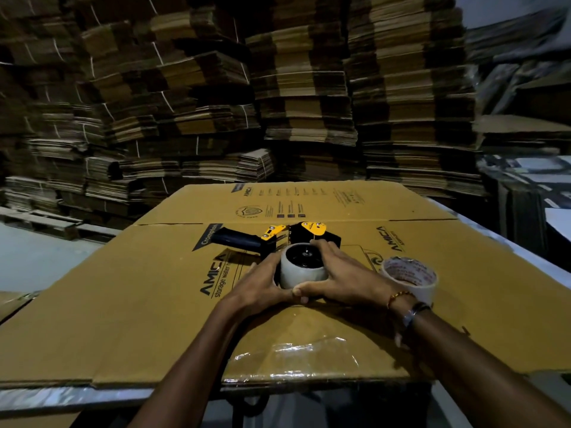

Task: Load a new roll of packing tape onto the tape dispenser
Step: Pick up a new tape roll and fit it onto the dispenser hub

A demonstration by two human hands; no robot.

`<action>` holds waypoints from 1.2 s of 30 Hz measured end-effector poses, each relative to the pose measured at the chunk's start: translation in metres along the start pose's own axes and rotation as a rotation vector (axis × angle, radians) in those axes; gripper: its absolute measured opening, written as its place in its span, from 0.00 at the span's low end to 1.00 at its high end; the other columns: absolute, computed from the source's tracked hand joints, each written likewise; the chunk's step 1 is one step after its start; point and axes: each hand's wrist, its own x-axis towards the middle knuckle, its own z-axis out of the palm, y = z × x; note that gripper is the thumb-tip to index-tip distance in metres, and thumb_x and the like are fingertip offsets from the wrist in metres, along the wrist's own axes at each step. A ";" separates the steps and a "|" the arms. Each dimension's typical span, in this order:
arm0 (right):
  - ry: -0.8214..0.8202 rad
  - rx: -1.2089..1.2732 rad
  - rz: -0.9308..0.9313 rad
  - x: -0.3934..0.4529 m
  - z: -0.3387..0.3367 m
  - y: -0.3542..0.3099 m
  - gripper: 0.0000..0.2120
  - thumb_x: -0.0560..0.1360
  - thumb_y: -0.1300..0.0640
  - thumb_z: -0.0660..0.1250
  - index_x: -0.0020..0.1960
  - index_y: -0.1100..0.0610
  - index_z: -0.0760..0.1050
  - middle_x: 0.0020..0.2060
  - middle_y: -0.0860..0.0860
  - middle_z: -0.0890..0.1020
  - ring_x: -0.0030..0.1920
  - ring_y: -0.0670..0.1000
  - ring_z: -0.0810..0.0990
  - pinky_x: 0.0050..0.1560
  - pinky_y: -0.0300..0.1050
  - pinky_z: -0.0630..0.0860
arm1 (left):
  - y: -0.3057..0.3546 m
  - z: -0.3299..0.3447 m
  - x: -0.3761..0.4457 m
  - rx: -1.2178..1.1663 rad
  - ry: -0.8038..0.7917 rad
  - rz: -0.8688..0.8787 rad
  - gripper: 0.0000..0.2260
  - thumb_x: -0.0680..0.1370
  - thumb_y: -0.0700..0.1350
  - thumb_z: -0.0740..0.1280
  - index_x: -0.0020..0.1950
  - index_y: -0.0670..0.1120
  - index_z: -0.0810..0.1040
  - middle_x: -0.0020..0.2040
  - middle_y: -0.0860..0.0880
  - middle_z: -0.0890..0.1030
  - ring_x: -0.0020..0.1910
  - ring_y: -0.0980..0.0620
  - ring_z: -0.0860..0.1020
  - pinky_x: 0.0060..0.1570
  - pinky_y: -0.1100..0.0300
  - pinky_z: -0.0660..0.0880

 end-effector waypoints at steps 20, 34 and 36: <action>0.405 0.547 0.121 -0.044 0.015 -0.004 0.25 0.70 0.50 0.78 0.63 0.52 0.74 0.58 0.48 0.81 0.57 0.46 0.80 0.57 0.45 0.80 | 0.023 0.003 -0.024 -0.179 0.135 -0.038 0.41 0.69 0.55 0.78 0.77 0.60 0.60 0.75 0.54 0.66 0.67 0.54 0.71 0.51 0.70 0.72; 0.493 0.658 0.201 -0.036 0.023 0.002 0.20 0.71 0.54 0.76 0.60 0.54 0.76 0.53 0.48 0.82 0.55 0.46 0.81 0.55 0.46 0.80 | 0.031 0.027 -0.013 -0.093 0.397 -0.130 0.41 0.63 0.61 0.79 0.71 0.57 0.65 0.70 0.54 0.74 0.65 0.52 0.74 0.60 0.48 0.77; 0.497 0.664 0.208 -0.036 0.024 0.002 0.17 0.71 0.54 0.76 0.57 0.54 0.77 0.51 0.49 0.82 0.54 0.48 0.81 0.56 0.49 0.80 | 0.030 0.027 -0.013 -0.101 0.392 -0.138 0.41 0.63 0.61 0.79 0.71 0.57 0.65 0.70 0.53 0.74 0.66 0.51 0.74 0.60 0.48 0.77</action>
